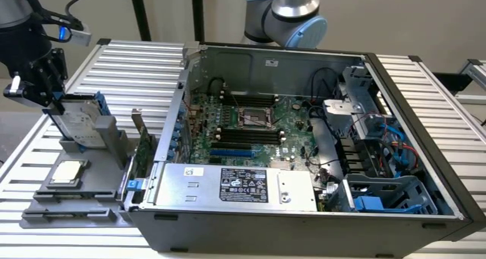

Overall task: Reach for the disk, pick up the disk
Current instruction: 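Pick up the disk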

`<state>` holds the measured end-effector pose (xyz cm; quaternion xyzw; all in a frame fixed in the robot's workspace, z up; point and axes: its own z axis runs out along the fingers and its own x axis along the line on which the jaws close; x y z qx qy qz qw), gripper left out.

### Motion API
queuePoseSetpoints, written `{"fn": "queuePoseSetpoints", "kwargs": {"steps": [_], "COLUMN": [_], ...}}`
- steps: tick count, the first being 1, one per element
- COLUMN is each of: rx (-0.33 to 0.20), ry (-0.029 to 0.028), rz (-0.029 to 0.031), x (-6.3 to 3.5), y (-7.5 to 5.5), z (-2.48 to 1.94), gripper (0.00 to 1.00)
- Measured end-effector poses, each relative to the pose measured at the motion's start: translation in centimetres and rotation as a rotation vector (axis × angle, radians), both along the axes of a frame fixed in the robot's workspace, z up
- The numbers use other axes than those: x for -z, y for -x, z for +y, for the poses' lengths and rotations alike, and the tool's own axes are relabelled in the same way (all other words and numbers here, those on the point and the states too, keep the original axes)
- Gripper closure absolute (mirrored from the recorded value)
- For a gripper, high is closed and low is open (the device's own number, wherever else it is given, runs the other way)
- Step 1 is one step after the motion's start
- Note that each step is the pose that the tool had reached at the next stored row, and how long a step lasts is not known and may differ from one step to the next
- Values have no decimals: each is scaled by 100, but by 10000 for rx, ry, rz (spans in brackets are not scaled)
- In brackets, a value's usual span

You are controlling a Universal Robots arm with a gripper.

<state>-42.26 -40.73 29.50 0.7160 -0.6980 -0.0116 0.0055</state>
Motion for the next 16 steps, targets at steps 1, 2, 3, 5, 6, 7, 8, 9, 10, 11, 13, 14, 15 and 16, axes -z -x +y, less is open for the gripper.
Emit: {"fn": "queuePoseSetpoints", "kwargs": {"steps": [1,2,3,5,6,7,8,9,10,11,13,14,15,16], "rx": [0,0,0,0,0,0,0,0,0,0,0,0,0,0], "ry": [0,0,1,0,0,-1,0,1,1,0,-1,-1,-2,-2], "rz": [0,0,0,0,-1,-2,-2,-1,0,0,0,0,0,0], "x": [0,0,0,0,-1,-2,-5,-10,-15,-22,-45,-63,-84,-107], "y": [0,0,0,0,0,0,0,0,0,0,-1,-1,-2,-3], "z": [0,0,0,0,0,0,0,0,0,0,0,0,0,0], "gripper": [67,67,67,67,67,67,67,67,67,67,67,67,67,67]}}
